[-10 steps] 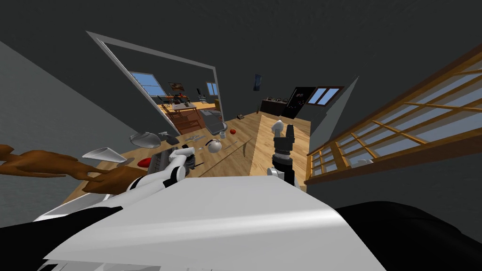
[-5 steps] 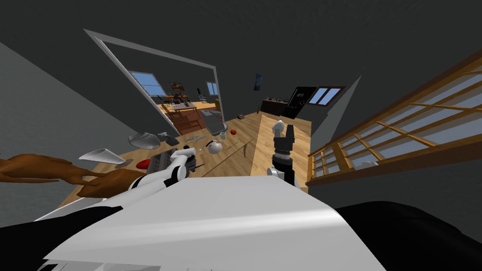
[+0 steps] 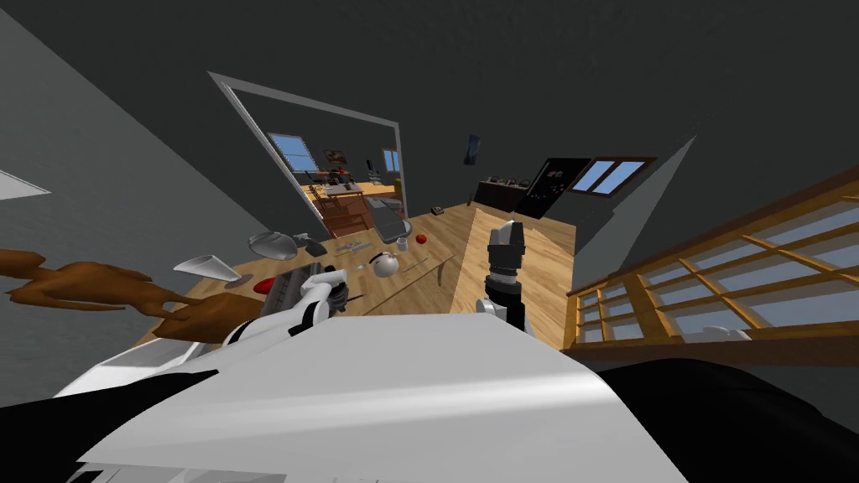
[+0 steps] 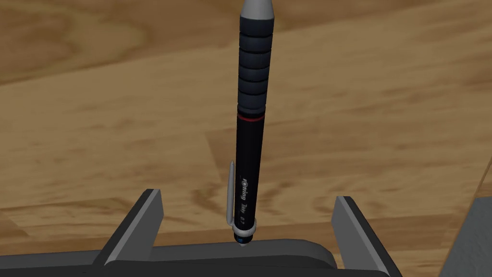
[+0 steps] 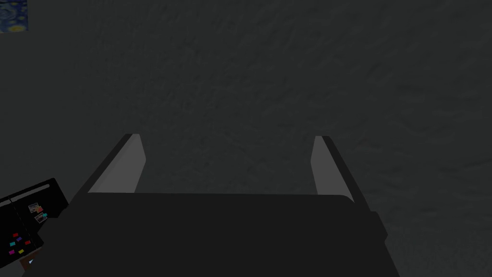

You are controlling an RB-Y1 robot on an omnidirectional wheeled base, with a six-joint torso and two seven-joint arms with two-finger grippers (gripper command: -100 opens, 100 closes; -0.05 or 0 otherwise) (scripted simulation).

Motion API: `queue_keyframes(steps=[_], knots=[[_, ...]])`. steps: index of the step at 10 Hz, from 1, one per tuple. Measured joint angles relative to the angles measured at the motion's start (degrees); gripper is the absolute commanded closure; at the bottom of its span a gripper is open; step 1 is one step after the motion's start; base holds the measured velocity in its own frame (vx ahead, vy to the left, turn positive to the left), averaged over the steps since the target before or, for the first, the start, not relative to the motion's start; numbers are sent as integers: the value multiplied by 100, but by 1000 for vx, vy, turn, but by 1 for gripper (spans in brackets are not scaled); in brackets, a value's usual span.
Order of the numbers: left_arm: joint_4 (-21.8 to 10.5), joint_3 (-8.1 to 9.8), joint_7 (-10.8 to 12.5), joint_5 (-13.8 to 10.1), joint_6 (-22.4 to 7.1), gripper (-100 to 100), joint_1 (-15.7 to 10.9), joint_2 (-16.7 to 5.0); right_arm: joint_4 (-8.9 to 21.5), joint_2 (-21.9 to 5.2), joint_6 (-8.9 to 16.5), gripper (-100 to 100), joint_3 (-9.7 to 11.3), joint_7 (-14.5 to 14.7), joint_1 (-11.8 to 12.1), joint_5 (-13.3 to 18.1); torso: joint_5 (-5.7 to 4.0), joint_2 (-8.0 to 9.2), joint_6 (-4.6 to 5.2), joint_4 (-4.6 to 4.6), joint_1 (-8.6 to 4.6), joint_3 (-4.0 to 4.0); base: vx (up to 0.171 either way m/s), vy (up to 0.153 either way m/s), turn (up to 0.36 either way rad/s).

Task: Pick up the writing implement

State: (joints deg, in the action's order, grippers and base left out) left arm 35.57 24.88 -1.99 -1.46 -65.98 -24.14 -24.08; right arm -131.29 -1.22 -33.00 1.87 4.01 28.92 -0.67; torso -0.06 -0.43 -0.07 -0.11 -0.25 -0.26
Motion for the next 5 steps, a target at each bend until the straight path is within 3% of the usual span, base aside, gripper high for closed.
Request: queue_keyframes(steps=[1, 5], knots=[[6, -2, -28, -5, 14, 100, 12, 1, 0, 0, 0, 0, 0, 0, -2, 0, 2, 18, 5, 4, 12, 9, 10, -7, -8], [6, -2, -25, -5, 10, 100, 10, 1, 1, -1, 1, 0, 0, 0, -2, 0, 11, 37, 6, 7, 36, 20, 0, 0, 0]])
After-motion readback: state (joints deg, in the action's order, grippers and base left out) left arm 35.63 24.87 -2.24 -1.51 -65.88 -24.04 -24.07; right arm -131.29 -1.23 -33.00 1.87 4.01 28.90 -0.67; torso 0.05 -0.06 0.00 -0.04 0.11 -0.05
